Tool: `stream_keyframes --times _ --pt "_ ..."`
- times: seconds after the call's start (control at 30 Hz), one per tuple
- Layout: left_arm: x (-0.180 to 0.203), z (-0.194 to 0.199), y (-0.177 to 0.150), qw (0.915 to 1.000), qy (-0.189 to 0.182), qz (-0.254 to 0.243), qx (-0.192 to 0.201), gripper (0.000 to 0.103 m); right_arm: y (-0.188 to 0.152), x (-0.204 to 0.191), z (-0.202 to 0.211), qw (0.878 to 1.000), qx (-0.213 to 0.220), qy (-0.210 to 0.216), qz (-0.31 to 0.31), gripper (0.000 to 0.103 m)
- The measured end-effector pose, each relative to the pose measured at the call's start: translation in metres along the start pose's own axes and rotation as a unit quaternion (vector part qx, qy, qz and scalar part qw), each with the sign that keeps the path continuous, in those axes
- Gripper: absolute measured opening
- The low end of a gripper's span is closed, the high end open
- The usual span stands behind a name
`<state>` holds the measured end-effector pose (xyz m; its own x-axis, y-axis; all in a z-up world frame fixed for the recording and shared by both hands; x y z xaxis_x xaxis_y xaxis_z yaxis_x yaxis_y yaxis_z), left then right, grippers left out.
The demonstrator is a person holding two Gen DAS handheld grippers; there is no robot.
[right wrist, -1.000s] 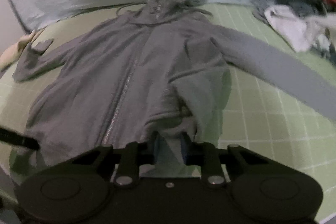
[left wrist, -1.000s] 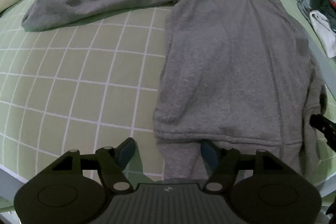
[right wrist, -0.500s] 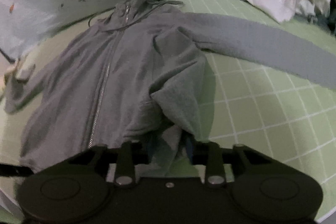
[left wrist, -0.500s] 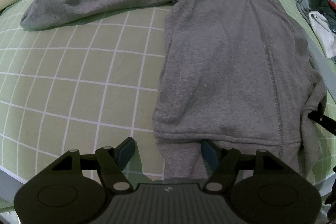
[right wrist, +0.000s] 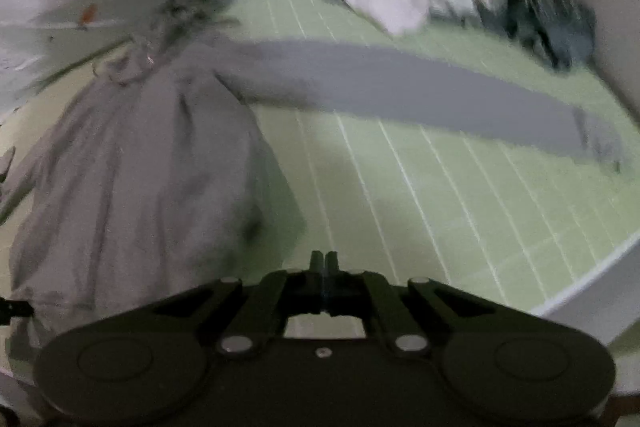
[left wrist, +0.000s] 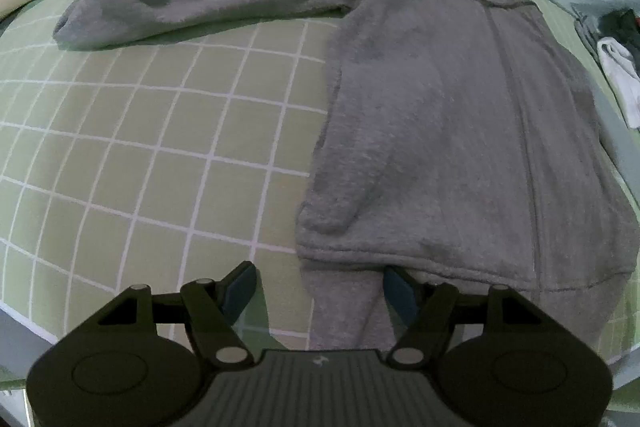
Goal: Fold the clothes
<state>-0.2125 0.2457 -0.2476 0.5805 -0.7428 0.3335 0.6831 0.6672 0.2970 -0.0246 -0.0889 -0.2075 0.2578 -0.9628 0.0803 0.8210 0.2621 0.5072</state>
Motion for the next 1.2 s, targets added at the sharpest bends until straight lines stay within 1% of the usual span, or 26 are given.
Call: stream_keyframes --times 0.03,0.07,0.1,0.13,0.17,0.2,0.23,0.27,0.33,0.37,0.4,0.53,0.67,0.73,0.87,0.97,1.07,1.13,1.2 --pt "0.0 0.0 0.0 1.0 0.002 0.001 0.001 0.071 -0.002 0.001 -0.003 1.0 -0.005 0.006 -0.004 0.001" --pt "0.001 0.0 -0.001 1.0 0.006 0.002 0.001 0.071 -0.004 0.0 -0.005 1.0 -0.009 0.015 -0.005 0.006" --pt "0.002 -0.001 -0.001 1.0 0.009 0.003 0.001 0.071 -0.005 -0.005 -0.006 1.0 -0.009 0.03 0.0 0.015" --pt "0.003 -0.001 -0.002 0.9999 0.012 0.005 0.001 0.071 -0.007 -0.011 -0.008 0.999 -0.009 0.038 0.009 0.026" --pt "0.004 0.0 -0.002 0.9999 0.015 0.007 0.0 0.071 -0.009 -0.017 -0.01 0.999 -0.01 0.046 0.017 0.052" --pt "0.005 0.0 -0.003 0.9998 0.017 0.009 0.0 0.071 -0.011 -0.022 -0.013 0.998 -0.011 0.052 0.024 0.063" --pt "0.005 0.0 -0.004 0.9998 0.019 0.01 0.0 0.071 -0.013 -0.028 -0.015 0.998 -0.013 0.057 0.03 0.08" --pt "0.006 0.0 -0.005 0.9997 0.021 0.011 0.0 0.071 -0.015 -0.032 -0.018 0.997 -0.016 0.061 0.037 0.085" --pt "0.007 0.001 -0.009 0.9996 0.024 0.013 -0.001 0.071 -0.019 -0.038 -0.022 0.997 -0.025 0.061 0.05 0.089" --pt "0.007 0.002 -0.011 0.9996 0.026 0.014 -0.001 0.071 -0.02 -0.038 -0.024 0.997 -0.032 0.055 0.054 0.1" --pt "0.007 0.003 -0.012 0.9995 0.029 0.013 -0.001 0.071 -0.022 -0.039 -0.025 0.997 -0.035 0.05 0.057 0.103" --pt "0.01 0.008 -0.018 0.9991 0.042 0.002 0.0 0.071 -0.026 -0.031 -0.023 0.997 -0.037 0.036 0.061 0.103" --pt "0.016 0.003 -0.022 0.9992 0.038 -0.004 -0.005 0.072 -0.037 -0.026 -0.026 0.995 -0.05 0.018 0.086 0.103" --pt "0.02 -0.002 -0.025 0.9993 0.037 -0.003 -0.009 0.072 -0.044 -0.026 -0.024 0.993 -0.052 0.018 0.101 0.103" --pt "0.023 -0.005 -0.027 0.999 0.042 -0.01 -0.013 0.072 -0.059 -0.033 -0.019 0.987 -0.049 0.014 0.152 0.103" --pt "0.025 -0.006 -0.028 0.9988 0.043 -0.015 -0.018 0.073 -0.067 -0.042 -0.015 0.984 -0.037 0.02 0.173 0.103" --pt "0.027 -0.008 -0.028 0.9985 0.042 -0.025 -0.022 0.078 -0.068 -0.051 -0.015 0.981 -0.008 0.02 0.19 0.103" --pt "0.028 -0.009 -0.029 0.998 0.045 -0.035 -0.026 0.079 -0.066 -0.057 -0.015 0.982 0.014 0.02 0.189 0.103" --pt "0.028 -0.01 -0.032 0.9976 0.046 -0.043 -0.029 0.079 -0.061 -0.059 -0.015 0.983 0.037 0.008 0.179 0.103"
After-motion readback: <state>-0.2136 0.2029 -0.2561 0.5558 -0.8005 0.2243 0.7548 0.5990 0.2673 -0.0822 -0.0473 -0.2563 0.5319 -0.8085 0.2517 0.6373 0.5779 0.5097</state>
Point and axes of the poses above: each gripper's, at about its wrist camera, not at the fingertips, and z roughly against the way its jaws point, x to its right, y to its top, the point moved 7 cm from there along -z, roughly the way its jaws point, and after that the axes turned 12 degrees about -y, right-handed, at the moved point
